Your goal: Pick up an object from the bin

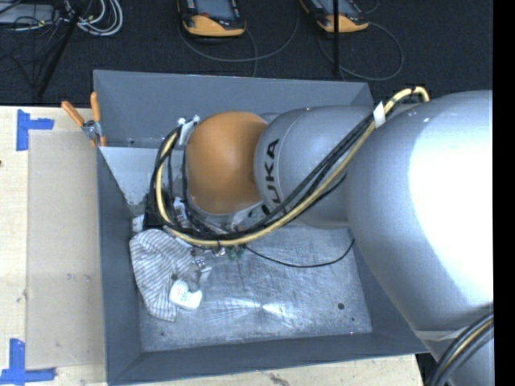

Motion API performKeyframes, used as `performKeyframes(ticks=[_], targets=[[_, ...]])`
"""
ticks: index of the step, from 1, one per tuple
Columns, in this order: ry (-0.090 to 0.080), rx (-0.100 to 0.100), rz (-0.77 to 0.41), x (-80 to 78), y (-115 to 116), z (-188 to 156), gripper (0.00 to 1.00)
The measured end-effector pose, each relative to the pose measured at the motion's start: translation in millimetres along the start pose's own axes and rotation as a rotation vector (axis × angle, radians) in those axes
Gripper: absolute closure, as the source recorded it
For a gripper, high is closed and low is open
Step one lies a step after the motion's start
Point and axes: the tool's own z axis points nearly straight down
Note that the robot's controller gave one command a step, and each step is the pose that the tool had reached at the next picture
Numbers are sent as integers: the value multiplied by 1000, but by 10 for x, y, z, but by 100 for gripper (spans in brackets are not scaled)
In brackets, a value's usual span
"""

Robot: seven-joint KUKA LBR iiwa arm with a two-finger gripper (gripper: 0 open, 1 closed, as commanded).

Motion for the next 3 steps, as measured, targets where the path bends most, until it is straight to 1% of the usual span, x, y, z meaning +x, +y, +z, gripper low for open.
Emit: performKeyframes(ticks=[1, 2, 3], targets=[[-25, -25, -14, -12, 92, -11, 0], [-32, -17, -263, 16, 27, 96, 100], [-32, -18, -262, 16, 26, 96, 100]])
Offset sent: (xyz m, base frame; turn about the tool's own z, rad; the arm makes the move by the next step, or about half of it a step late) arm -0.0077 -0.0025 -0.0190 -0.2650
